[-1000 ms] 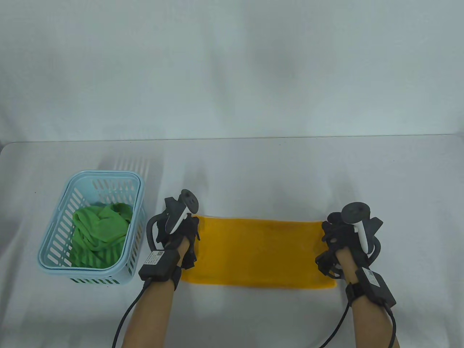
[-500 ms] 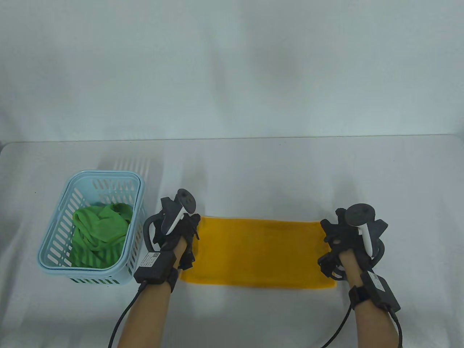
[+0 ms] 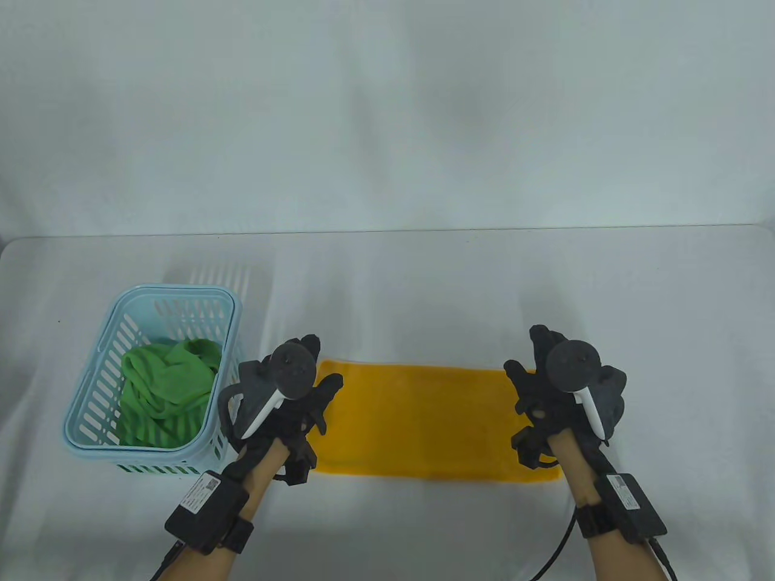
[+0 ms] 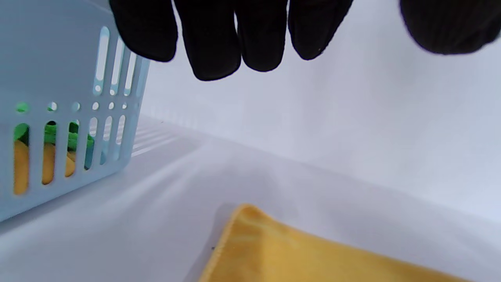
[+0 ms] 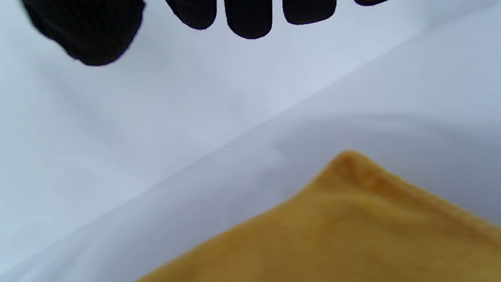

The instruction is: Roll square towel into towel roll

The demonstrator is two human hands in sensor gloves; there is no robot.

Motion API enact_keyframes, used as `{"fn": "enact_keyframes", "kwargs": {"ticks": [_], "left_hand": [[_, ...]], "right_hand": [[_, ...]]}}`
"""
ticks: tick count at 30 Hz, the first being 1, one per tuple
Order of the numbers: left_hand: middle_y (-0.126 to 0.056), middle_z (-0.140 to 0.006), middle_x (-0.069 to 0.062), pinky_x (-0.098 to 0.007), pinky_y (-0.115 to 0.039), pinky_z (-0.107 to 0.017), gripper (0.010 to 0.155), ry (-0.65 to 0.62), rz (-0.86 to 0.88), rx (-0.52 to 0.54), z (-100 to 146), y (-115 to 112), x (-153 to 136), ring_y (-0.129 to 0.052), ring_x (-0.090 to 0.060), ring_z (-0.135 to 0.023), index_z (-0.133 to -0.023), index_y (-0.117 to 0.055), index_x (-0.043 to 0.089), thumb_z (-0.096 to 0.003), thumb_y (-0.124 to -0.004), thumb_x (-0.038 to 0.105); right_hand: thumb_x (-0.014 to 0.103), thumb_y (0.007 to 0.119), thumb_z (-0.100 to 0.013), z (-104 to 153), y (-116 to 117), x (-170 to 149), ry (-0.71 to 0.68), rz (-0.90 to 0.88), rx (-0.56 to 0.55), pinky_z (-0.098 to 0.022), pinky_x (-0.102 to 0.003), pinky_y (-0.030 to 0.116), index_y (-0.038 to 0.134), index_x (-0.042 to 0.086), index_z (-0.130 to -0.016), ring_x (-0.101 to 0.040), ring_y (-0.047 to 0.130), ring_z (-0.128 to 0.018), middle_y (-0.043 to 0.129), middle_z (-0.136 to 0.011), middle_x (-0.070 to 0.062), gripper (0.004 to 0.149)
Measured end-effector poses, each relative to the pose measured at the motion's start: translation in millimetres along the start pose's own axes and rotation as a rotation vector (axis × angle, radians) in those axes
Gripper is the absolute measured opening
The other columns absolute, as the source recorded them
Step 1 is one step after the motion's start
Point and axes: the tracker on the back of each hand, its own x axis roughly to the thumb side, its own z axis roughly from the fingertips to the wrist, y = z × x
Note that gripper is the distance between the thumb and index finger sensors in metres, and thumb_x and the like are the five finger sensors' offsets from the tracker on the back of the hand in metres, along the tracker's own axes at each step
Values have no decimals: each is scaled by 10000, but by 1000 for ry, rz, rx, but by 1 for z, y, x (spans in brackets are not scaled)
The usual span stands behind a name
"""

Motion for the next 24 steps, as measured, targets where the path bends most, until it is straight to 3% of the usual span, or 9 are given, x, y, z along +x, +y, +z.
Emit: {"fn": "enact_keyframes", "kwargs": {"ticks": [4,10,19,24], "left_hand": [[-564,-1148,-43,-604,-584,-737,836,-56,65,37,20,9,-2,-686,-381,-1034,-1088,-507,294,-354,-737,621],[-576,-1144,-47,-609,-581,-736,829,-74,56,131,32,21,-7,-693,-387,-1028,-1085,-522,291,-354,-714,632],[-576,-1146,-51,-619,-573,-736,838,-68,74,201,43,34,-15,-688,-395,-1031,-1086,-524,297,-349,-702,654],[-578,-1146,-49,-621,-571,-737,834,-68,98,232,47,43,-19,-688,-394,-1031,-1086,-527,296,-352,-702,652]], "right_hand": [[605,759,-312,16,1,29,-92,-15,11,-720,-635,453,449,382,-985,-369,480,-1055,513,-1088,42,773],[614,741,-321,38,10,64,-202,-3,73,-726,-650,412,423,392,-993,-373,435,-1068,472,-1108,43,776],[622,697,-335,77,50,126,-355,113,233,-729,-656,374,377,406,-999,-379,378,-1076,409,-1127,50,768],[621,698,-334,104,85,153,-438,210,320,-728,-651,388,369,402,-999,-374,394,-1075,420,-1122,54,773]]}}
